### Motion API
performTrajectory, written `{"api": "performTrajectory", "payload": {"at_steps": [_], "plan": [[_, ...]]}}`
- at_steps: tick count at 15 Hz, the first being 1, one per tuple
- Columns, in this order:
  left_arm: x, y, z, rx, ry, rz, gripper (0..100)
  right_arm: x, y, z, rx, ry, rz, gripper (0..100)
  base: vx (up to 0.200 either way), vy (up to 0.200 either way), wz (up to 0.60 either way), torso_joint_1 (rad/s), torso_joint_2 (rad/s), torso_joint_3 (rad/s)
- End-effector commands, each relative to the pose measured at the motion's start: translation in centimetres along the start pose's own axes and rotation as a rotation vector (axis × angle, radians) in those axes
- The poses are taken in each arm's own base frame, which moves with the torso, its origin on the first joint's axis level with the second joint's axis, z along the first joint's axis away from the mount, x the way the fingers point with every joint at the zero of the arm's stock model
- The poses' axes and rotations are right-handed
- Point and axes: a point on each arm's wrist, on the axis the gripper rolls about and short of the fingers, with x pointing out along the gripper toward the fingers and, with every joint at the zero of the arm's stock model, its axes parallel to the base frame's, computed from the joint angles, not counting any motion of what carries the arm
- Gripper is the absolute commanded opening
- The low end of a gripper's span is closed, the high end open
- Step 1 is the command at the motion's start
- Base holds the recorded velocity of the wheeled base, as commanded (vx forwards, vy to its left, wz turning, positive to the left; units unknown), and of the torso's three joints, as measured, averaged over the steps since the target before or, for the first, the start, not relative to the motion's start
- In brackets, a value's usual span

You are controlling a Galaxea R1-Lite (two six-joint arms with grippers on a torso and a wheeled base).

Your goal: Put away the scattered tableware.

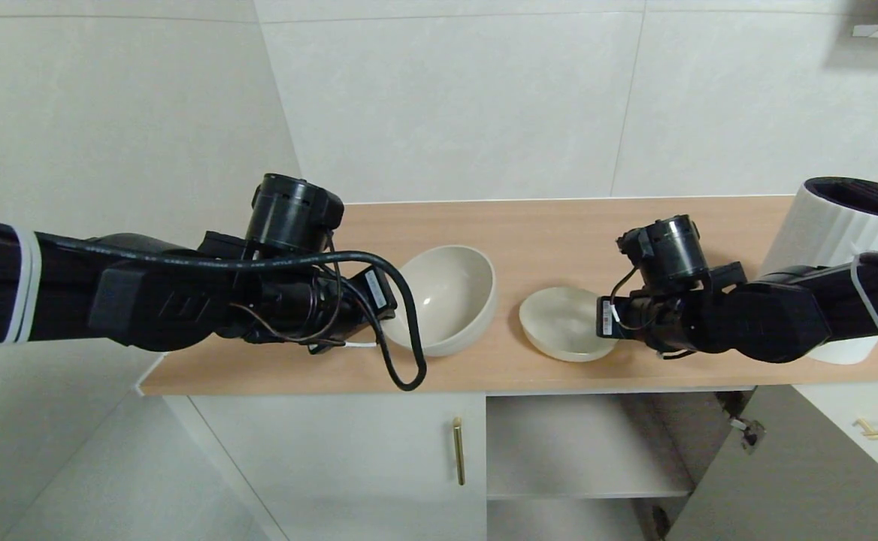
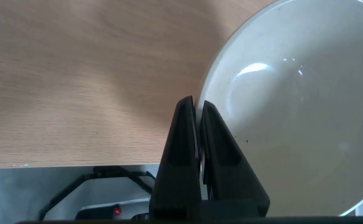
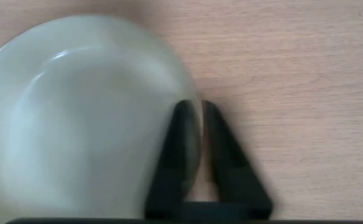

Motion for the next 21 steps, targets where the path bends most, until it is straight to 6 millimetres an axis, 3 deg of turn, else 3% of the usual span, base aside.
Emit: {"api": "performTrajectory", "payload": {"at_steps": [1, 6, 10, 14, 21], "plan": [[0.0, 0.0, 0.0, 0.0, -0.001, 0.0, 0, -0.3, 0.0, 0.2, 0.003, -0.006, 0.003, 0, 0.0, 0.0, 0.0, 0.0, 0.0, 0.0], [-0.1, 0.1, -0.4, 0.011, 0.007, 0.005, 0, -1.4, -0.2, 0.9, 0.015, -0.031, 0.018, 0, 0.0, 0.0, 0.0, 0.0, 0.0, 0.0], [-3.3, 0.3, -1.9, 0.147, 0.012, -0.017, 0, -5.3, -1.7, 1.5, 0.053, -0.026, 0.152, 0, 0.0, 0.0, 0.0, 0.0, 0.0, 0.0], [-6.4, 1.0, -2.5, 0.18, -0.005, -0.042, 0, -9.7, -3.6, 0.6, 0.046, -0.024, 0.215, 0, 0.0, 0.0, 0.0, 0.0, 0.0, 0.0], [-6.9, 1.7, -4.4, 0.292, 0.063, -0.061, 0, -11.9, -5.2, -2.0, -0.004, 0.032, 0.236, 0, 0.0, 0.0, 0.0, 0.0, 0.0, 0.0]]}}
